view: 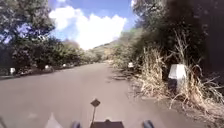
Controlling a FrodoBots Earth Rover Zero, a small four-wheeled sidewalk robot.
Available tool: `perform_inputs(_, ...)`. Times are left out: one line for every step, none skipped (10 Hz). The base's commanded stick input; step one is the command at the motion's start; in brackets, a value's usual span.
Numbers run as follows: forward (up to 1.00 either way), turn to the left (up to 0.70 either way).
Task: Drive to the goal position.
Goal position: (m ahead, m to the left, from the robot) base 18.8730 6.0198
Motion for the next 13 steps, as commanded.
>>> perform_inputs(0.7, 0.17)
perform_inputs(0.7, 0.16)
perform_inputs(0.7, 0.0)
perform_inputs(0.7, 0.0)
perform_inputs(0.7, 0.0)
perform_inputs(0.7, 0.0)
perform_inputs(0.7, 0.0)
perform_inputs(0.7, 0.0)
perform_inputs(0.7, 0.0)
perform_inputs(0.7, 0.0)
perform_inputs(0.7, 0.0)
perform_inputs(0.7, 0.0)
perform_inputs(0.7, 0.0)
